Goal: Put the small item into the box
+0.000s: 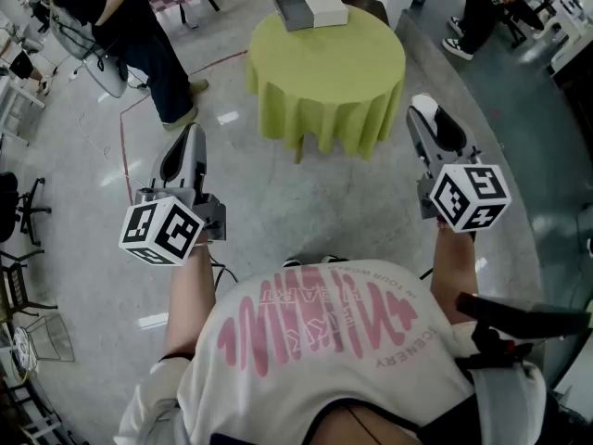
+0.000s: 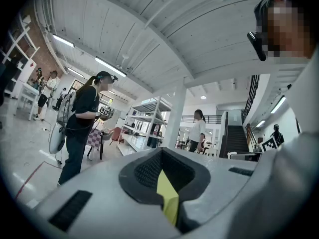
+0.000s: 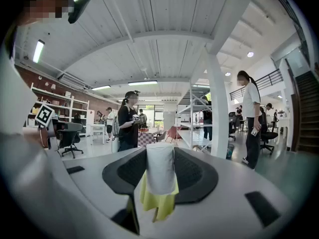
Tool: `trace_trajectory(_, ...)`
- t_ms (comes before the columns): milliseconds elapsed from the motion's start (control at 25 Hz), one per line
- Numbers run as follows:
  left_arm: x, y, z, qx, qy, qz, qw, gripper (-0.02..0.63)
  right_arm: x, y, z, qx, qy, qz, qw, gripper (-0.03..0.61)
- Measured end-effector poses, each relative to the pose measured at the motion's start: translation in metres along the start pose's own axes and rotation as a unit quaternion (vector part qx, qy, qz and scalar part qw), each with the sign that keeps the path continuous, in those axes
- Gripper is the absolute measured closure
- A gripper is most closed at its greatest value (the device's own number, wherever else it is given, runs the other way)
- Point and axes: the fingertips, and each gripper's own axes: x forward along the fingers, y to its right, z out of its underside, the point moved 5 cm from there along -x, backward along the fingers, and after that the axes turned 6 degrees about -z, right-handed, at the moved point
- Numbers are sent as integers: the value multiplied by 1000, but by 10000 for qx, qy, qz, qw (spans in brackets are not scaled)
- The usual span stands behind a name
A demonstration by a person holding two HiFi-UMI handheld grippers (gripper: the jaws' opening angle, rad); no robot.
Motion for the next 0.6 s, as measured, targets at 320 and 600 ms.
trace_trajectory(320, 2, -13, -8, -14, 125, 28, 9999, 607, 9, -6, -6, -51, 54, 56, 10000, 410)
trace_trajectory(600, 6, -37, -23, -79, 307, -51, 9995, 607, 29, -15, -18, -77, 145, 86, 9998, 410)
